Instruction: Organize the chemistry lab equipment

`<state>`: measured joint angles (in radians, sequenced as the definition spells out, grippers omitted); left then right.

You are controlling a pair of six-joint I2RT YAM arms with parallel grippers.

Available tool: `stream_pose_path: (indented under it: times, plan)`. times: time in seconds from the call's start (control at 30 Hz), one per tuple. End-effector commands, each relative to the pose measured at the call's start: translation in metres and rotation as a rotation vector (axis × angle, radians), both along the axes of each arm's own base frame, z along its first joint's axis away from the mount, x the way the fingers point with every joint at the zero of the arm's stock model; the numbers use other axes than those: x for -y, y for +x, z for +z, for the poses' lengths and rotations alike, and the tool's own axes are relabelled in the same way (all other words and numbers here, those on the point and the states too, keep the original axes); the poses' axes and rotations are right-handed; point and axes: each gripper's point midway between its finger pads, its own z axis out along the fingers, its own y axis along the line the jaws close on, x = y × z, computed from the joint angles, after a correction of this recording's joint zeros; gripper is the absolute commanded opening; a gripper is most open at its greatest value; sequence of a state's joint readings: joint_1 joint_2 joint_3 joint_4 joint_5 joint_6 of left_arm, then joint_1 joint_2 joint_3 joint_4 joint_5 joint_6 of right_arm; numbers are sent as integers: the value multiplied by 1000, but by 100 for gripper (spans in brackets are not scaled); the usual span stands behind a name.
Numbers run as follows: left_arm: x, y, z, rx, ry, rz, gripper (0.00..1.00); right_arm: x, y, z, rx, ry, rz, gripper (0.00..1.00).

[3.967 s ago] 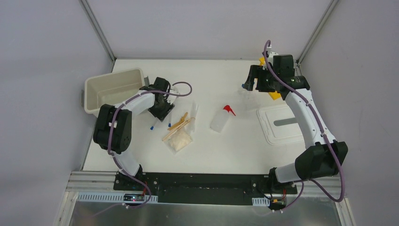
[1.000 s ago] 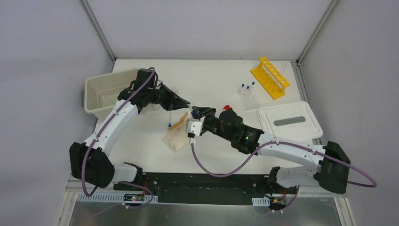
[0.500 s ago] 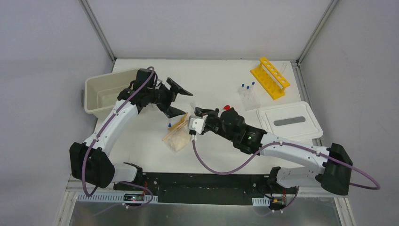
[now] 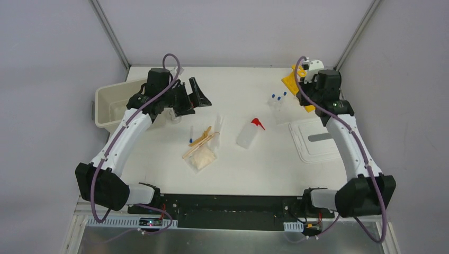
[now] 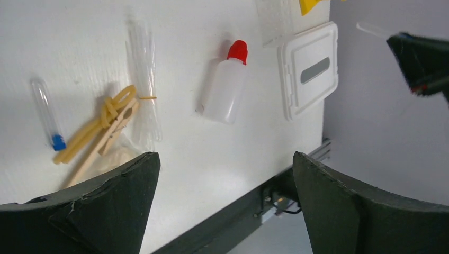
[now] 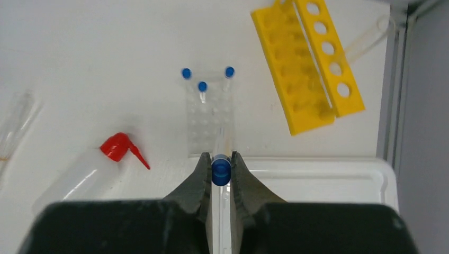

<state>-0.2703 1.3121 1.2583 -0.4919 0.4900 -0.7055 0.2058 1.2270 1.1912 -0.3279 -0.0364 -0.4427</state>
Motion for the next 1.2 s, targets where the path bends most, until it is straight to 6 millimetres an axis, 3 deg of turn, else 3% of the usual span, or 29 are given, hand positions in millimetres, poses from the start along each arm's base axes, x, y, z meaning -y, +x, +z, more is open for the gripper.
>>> stream_pose_path:
  times: [0.0,0.13,0.37,0.77,1.17]
  plan:
    - [-5,11,8,229,192,-145,99,23,17,-33,-195,194,-118,0]
    - [-1,14,10,245,196,-177,99,23,49,-40,-168,233,-140,0]
    - [2,15,6,240,193,-203,99,19,81,-73,-234,262,-179,0]
    - [2,16,4,223,189,-186,99,24,89,-111,-276,229,-213,0]
    - [-2,16,-1,228,214,-186,99,27,82,-127,-337,167,-226,0]
